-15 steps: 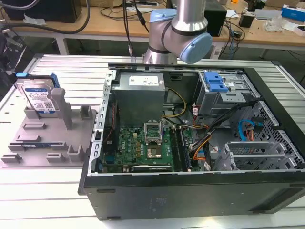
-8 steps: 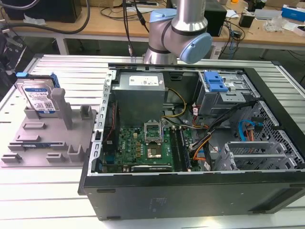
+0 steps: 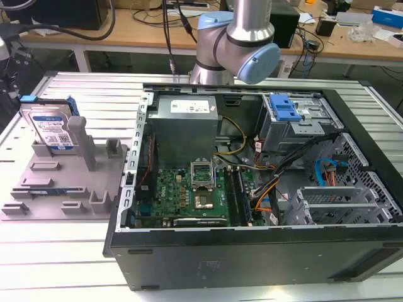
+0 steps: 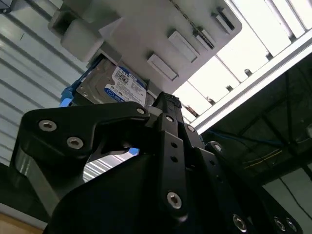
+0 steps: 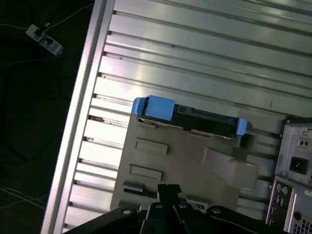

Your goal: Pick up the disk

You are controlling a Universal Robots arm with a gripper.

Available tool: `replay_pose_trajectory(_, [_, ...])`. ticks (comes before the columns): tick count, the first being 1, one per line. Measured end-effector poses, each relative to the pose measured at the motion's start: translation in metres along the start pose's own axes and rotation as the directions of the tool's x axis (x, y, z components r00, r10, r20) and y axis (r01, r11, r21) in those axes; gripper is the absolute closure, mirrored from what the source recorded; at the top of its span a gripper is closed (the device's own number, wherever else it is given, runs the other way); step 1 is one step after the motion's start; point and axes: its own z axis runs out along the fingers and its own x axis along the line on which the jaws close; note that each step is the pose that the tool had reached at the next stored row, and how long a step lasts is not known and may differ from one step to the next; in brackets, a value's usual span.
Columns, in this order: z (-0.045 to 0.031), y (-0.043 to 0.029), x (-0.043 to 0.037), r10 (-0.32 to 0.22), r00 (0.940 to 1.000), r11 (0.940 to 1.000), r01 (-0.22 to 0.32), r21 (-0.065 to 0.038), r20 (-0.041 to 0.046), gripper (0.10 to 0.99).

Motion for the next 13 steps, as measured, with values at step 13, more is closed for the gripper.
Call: replay_pose_trajectory(13, [0.0004,0.0000,0.0000,-0.329,0.9442,0.9443,0.329,-0.002,-0.0127,0.788])
